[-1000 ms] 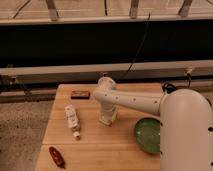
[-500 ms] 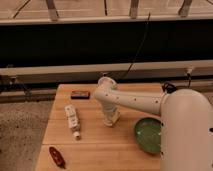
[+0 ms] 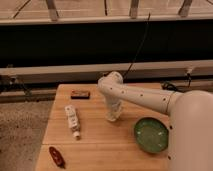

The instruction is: Place the white sponge in the ceramic bowl

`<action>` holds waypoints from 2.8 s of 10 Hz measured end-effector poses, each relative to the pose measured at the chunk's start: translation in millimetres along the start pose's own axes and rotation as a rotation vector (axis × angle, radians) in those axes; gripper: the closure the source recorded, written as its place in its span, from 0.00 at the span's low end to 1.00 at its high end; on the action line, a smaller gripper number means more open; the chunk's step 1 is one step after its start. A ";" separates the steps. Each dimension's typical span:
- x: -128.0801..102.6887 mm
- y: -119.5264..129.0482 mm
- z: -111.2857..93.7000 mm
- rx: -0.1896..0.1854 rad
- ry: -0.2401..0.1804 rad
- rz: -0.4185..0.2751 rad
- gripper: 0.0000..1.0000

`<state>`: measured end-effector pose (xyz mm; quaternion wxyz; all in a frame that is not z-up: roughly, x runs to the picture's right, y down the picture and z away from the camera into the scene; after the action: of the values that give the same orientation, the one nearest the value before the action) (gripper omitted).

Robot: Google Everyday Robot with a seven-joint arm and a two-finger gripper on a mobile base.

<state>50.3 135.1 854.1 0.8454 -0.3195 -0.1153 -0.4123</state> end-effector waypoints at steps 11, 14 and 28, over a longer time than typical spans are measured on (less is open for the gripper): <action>35.8 95.2 -17.4 0.032 -0.068 0.056 1.00; 45.6 124.1 -17.2 0.036 -0.085 0.078 1.00; 51.5 179.7 -18.6 0.054 -0.105 0.072 0.99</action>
<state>220.2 173.1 783.4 0.8608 -0.3218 -0.1588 -0.3609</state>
